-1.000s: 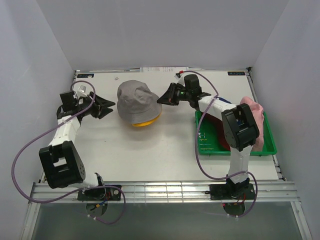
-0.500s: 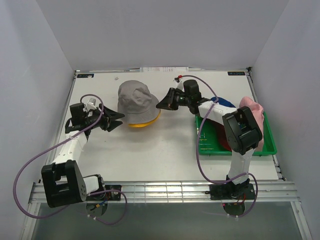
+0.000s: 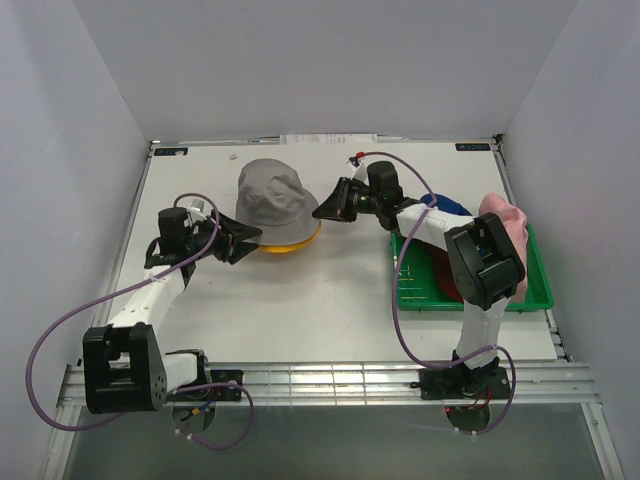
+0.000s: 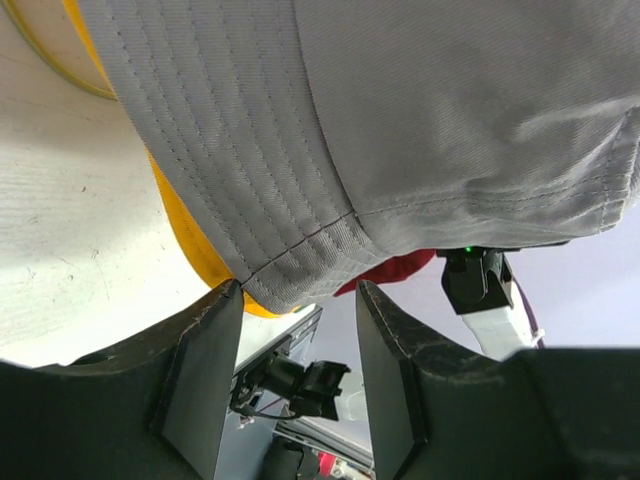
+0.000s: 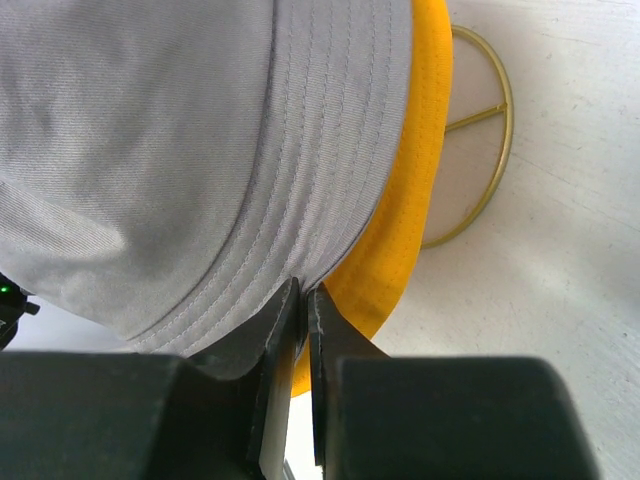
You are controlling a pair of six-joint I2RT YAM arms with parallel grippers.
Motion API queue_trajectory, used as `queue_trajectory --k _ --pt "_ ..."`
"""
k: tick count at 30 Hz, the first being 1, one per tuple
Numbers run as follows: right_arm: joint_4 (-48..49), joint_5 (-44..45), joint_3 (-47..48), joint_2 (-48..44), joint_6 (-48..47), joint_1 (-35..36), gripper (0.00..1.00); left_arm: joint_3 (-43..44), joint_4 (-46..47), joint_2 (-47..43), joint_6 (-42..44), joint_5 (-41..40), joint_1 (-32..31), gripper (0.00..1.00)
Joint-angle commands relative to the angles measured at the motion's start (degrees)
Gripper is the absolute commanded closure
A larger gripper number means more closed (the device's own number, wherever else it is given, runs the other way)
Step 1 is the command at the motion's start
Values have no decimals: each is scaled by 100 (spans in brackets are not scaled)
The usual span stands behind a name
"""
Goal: Stack the hats
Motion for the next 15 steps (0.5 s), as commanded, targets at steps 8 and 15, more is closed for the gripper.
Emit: queue_trajectory --k 8,15 --pt "286 -15 -114 -299 -161 47 87 -234 353 -213 -246 -626 -105 56" --pt "101 82 -149 -352 -407 91 88 -436 344 -283 -289 -959 -105 75"
